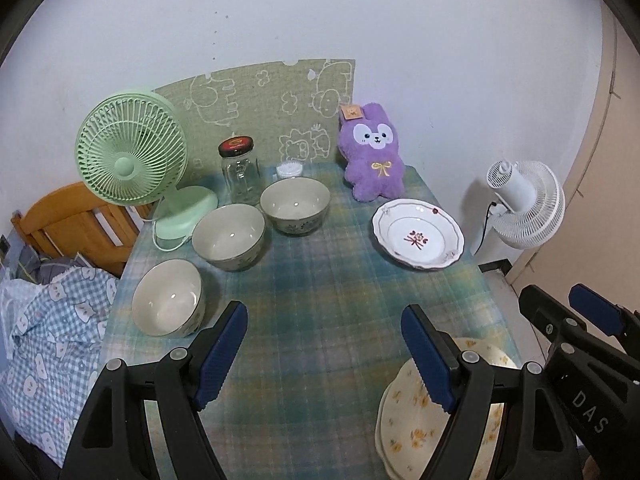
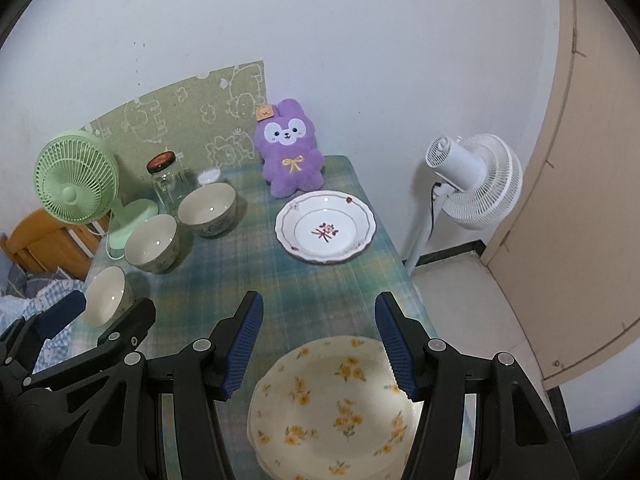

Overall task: Organize plates and bowls
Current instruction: 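Open both tools off the plate stack and move toward the red-print plate, then close both tools on the rim of the red-print white plate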

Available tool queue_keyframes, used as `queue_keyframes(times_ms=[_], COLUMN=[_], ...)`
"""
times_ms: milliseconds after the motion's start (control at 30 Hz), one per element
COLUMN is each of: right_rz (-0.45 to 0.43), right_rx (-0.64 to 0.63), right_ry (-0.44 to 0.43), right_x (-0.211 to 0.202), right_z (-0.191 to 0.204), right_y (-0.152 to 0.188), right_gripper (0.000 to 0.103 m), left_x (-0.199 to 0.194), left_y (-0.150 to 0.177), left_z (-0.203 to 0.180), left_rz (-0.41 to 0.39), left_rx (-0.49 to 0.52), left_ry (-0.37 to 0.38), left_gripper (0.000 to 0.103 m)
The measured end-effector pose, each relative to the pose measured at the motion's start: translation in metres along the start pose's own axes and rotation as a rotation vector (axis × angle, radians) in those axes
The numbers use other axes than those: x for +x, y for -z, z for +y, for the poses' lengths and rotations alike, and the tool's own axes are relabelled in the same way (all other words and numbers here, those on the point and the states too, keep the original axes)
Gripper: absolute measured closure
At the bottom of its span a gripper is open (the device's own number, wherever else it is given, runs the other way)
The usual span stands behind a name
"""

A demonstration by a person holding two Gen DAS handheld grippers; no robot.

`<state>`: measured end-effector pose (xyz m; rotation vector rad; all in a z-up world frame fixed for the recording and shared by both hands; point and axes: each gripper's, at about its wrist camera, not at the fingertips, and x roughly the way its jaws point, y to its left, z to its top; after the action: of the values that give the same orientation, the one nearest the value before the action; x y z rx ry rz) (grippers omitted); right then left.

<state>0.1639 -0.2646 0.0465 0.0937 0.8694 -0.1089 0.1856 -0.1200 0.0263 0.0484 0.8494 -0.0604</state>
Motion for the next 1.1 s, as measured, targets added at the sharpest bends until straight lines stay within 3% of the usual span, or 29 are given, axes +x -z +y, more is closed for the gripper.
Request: queue_keyframes(times_ms=[367,1100], right_rz=[0.028,0.09], right_rx=[-0.047,-0.082], right_ry=[-0.058,-0.117], right_x=[0.051,0.173], right_z=[-0.036,-0.089], right_y=[-0.034,-0.073], right_gripper=[0.041,0.041], left_x=[0.032,0.137], left_y=[-0.021,-0.057], left_z=[-0.035,-0.091], left_rz=[0.003,0.049], left_rx=[-0.059,-0.121], left_ry=[-0.064,-0.126], left_gripper=[0.022,0.022])
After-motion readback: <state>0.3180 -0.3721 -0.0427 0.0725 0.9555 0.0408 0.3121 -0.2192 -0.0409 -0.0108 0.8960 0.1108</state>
